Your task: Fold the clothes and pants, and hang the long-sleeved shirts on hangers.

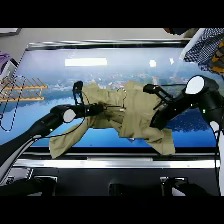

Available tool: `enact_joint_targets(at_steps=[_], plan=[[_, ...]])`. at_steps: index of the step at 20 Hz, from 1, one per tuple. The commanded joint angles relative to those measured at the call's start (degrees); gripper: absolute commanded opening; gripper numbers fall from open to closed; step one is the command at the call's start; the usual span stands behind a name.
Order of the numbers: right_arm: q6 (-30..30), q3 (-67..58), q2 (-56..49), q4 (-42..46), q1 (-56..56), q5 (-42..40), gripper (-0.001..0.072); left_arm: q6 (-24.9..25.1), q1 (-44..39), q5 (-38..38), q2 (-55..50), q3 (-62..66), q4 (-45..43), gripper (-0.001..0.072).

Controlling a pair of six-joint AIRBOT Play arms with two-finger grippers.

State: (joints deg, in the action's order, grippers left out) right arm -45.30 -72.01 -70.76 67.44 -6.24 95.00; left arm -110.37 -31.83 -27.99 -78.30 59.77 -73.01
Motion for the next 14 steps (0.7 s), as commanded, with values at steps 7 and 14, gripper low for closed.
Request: enact_joint_targets(at_steps=[7, 14], plan=[[-2.2, 0.0, 0.0, -2.4, 0.0, -10.6, 0.0025, 4.1, -3.2, -13.8, 12.1, 6.7, -0.2, 0.0013], [-8.0, -1.9, 0.5, -3.4, 0.0, -26.5, 0.0025, -0.1, -12.0, -15.9, 12.8, 0.5, -0.3, 0.0013]])
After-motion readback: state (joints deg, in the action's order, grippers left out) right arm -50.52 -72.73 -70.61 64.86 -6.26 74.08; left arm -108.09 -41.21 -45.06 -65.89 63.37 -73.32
